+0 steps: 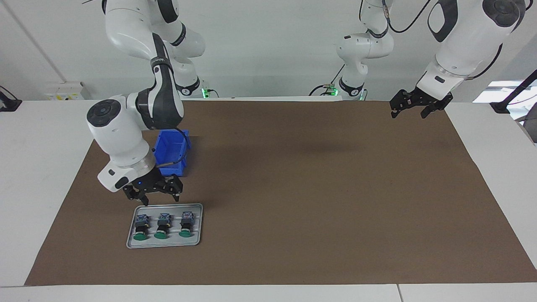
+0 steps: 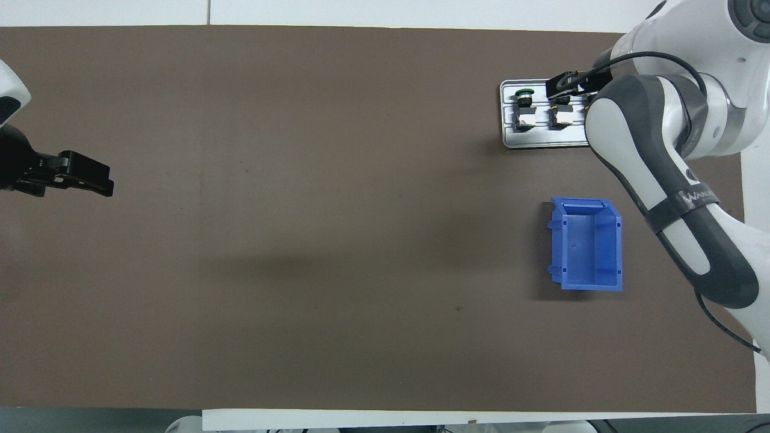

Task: Place and press button with both arms
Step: 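Lower the right gripper and grasp one green button from the tray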

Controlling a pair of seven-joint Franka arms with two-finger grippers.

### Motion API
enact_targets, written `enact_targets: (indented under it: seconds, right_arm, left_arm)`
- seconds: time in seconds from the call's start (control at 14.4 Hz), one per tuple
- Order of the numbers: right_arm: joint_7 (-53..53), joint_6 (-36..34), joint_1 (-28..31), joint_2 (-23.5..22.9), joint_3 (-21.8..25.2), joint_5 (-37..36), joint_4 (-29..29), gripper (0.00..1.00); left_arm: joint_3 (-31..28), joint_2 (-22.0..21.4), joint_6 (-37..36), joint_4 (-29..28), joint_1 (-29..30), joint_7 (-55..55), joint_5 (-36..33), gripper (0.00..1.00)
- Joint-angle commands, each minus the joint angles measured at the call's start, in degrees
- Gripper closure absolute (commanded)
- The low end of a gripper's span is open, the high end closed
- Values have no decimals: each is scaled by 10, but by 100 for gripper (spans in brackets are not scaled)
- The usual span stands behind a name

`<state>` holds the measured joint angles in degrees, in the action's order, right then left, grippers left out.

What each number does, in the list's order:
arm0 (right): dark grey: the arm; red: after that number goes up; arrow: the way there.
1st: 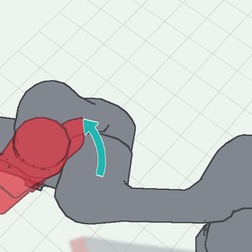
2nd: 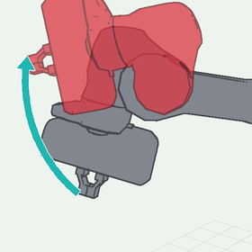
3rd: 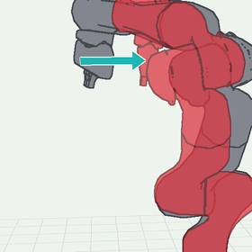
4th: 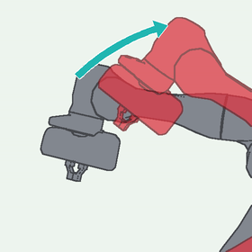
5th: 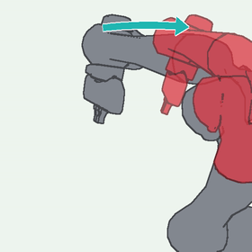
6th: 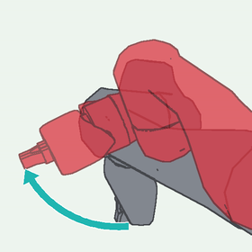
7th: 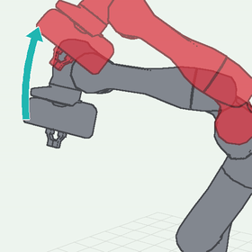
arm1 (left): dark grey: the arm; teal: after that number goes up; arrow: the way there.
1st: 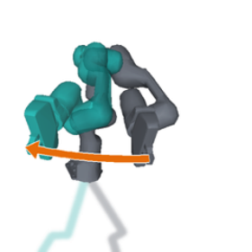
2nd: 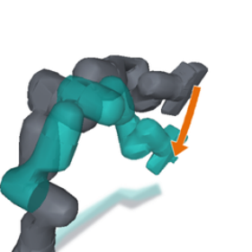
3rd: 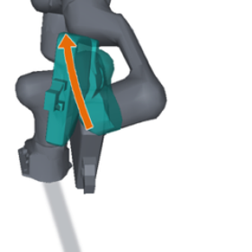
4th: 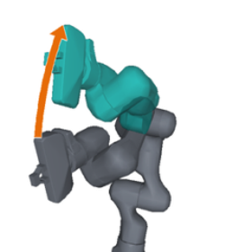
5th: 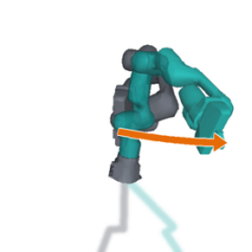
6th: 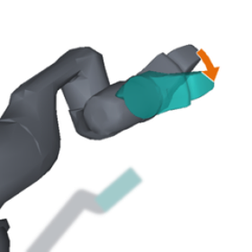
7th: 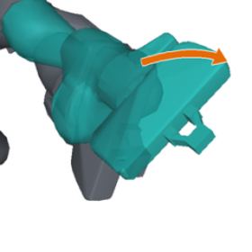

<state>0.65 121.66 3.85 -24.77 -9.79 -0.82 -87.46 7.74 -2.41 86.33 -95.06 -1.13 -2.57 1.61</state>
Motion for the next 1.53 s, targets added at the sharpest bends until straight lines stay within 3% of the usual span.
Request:
enact_targets:
  seconds: [0.0,0.28,0.56,0.9,1.11,1.46]
  right_arm:
    - [8,8,3,-41,-13,-9,36,3]
    - [8,62,1,-76,-32,-50,40,3]
    - [6,70,-7,-94,-36,-63,34,4]
    - [6,89,-3,-94,-36,-63,-5,4]
    - [8,142,-4,-97,-36,-65,-37,4]
    - [11,152,0,-96,-34,-66,-53,4]
  left_arm:
    - [1,-4,9,-6,3,6,-4,0]
    - [1,-4,9,-6,3,6,-4,0]
    - [1,-4,9,-6,3,6,-4,0]
    - [1,-4,9,-6,3,6,-4,0]
    - [1,-4,9,-6,3,7,-4,0]
    - [1,-4,9,-6,3,6,-4,0]
